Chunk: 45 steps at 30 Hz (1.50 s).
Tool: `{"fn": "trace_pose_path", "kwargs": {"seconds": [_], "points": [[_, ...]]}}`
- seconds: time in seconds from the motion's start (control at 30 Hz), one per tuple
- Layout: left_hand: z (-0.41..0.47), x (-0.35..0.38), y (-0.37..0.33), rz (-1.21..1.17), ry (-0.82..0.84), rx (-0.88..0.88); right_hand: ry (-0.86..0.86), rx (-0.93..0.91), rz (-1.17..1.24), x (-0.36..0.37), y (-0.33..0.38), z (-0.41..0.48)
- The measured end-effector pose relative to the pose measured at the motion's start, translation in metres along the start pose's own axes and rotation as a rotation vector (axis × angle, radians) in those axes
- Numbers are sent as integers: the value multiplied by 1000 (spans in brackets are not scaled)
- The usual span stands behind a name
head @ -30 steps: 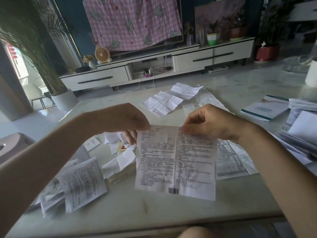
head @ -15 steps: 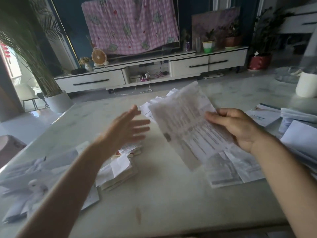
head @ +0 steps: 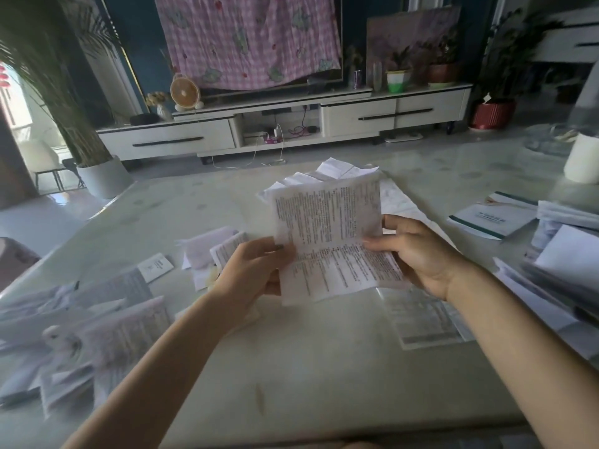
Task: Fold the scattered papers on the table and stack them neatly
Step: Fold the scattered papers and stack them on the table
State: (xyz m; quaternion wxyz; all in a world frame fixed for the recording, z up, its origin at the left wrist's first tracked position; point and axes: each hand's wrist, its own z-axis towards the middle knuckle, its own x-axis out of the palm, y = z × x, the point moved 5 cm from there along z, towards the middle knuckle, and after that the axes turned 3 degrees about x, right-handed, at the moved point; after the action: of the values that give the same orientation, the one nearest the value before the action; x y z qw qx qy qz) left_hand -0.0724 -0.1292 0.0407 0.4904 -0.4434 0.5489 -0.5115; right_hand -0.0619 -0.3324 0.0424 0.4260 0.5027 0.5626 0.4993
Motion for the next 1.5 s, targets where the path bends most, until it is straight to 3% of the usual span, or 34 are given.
{"fn": "trace_pose_path", "kwargs": {"seconds": [0.13, 0.27, 0.37, 0.47, 0.57, 0.63, 0.67, 0.8, 0.97, 1.13, 1.27, 1.37, 1.5], "points": [[-5, -5, -7, -48, 53, -7, 144, 12, 99, 7, 0, -2], [-8, -10, -19, 47, 82, 55, 230, 42, 41, 9, 1, -10], [-9, -13, -25, 234, 86, 139, 182, 30, -36, 5, 6, -15], [-10, -8, -32, 317, 161, 183, 90, -101, -224, 8, 20, -17], [-14, 2, -35, 328, 266, 168, 315, -79, -499, 31, 15, -28], [-14, 7, -37, 305, 279, 149, 410, -14, -554, 38, 7, -32], [-14, 6, -37, 258, 262, 146, 393, -26, -522, 38, 8, -33], [-15, 2, -27, -314, 118, -30, 201, -84, -287, 21, 12, -23], [-33, 41, -5, -335, 169, -15, 124, -120, -153, 30, 9, -22], [-28, 45, 2, -453, -3, 23, 88, -100, -179, 36, 2, -24], [-28, 39, 1, -472, 63, -44, 182, -43, -172, 36, 2, -25], [-32, 39, 1, -491, 102, -48, 112, -86, -156, 37, 0, -23], [-37, 38, 12, -448, -10, 9, 59, -108, -153, 42, -4, -22]]}}
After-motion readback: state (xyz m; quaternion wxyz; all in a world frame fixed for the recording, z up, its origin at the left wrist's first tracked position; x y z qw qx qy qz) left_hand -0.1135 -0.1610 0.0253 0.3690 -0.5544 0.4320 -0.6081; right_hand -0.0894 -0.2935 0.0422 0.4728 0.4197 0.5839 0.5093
